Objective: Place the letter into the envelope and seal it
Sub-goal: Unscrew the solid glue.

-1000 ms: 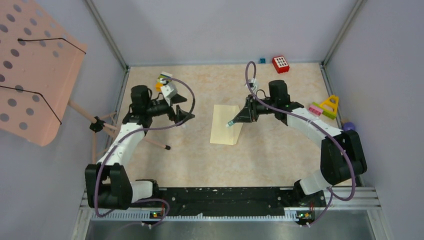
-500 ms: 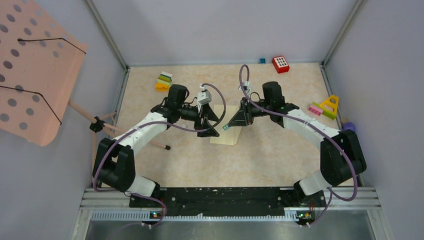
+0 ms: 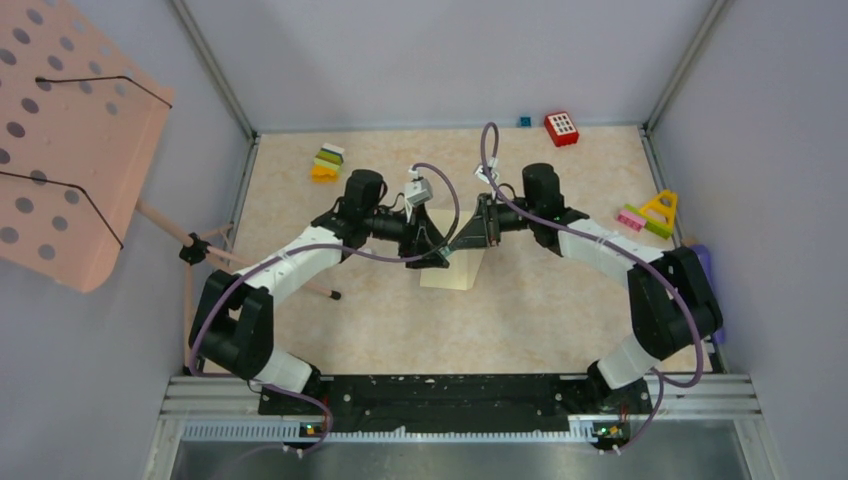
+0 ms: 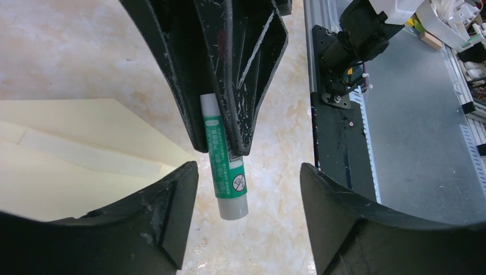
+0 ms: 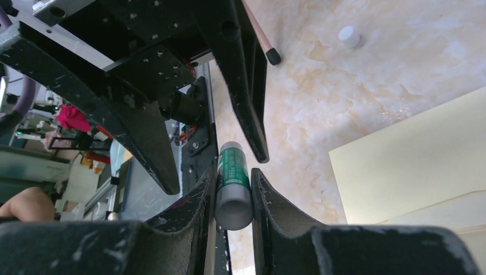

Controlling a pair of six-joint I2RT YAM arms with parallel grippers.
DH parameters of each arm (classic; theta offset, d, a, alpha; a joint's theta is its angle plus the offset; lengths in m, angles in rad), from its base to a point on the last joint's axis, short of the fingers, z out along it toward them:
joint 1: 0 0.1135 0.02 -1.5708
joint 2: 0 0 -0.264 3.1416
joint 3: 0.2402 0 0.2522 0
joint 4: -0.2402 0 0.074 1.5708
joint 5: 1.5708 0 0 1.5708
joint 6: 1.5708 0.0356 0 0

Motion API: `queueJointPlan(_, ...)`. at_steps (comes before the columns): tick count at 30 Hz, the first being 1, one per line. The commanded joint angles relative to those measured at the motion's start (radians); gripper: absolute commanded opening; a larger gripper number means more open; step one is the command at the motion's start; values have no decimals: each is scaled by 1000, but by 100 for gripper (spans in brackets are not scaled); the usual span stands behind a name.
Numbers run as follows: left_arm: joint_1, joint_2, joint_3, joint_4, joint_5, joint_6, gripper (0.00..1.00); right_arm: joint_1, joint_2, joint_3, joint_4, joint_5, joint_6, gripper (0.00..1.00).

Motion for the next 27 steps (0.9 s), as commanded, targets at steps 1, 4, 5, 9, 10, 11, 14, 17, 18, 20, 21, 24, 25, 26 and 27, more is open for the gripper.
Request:
queueJointPlan(1,-16,2,-9,52,10,-24,68,10,19,-14,133,-45,84,0)
queueJointPlan(4,-15,6,-12,52,2,-21,66,9,22,-15,149,-50,102,0)
queueJointPlan(5,-16,7,-12,52,-2,-18,65,9,24,-15,153,-52,105,0)
queueJointPlan(9,-15,7,-17,52,-16,-13,54,9,29,-14,157,-53,114,0)
queueJointPlan(10,-15,8,-17,52,-19,-10,53,9,30,-14,162,-55,119,0)
queueJointPlan(11,-16,8,-18,52,-23,-9,52,9,33,-13,164,-57,124,0)
queueJointPlan(14,-16,6,-23,52,-46,-9,47,8,37,-15,174,-63,135,0)
queueJointPlan(17,-16,1,-27,93,-56,-23,36,8,39,-15,179,-65,140,0)
queueJointPlan(18,-15,0,-28,99,-57,-28,32,8,40,-15,180,-65,141,0)
queueJointPlan(20,-16,-1,-28,104,-62,-34,24,9,41,-15,182,-66,143,0)
queueJointPlan(21,-16,-2,-28,104,-64,-34,19,8,41,-15,182,-66,142,0)
queueJointPlan(24,-16,-8,-27,97,-74,-22,7,8,41,-12,171,-65,141,2)
queueJointPlan(25,-16,-11,-26,88,-77,-11,4,8,41,-5,156,-67,136,11)
queueJointPlan(26,-16,-17,-26,77,-83,3,2,9,41,6,126,-67,123,20)
queueJointPlan(27,-15,-23,-26,67,-91,18,1,6,41,24,81,-66,99,28)
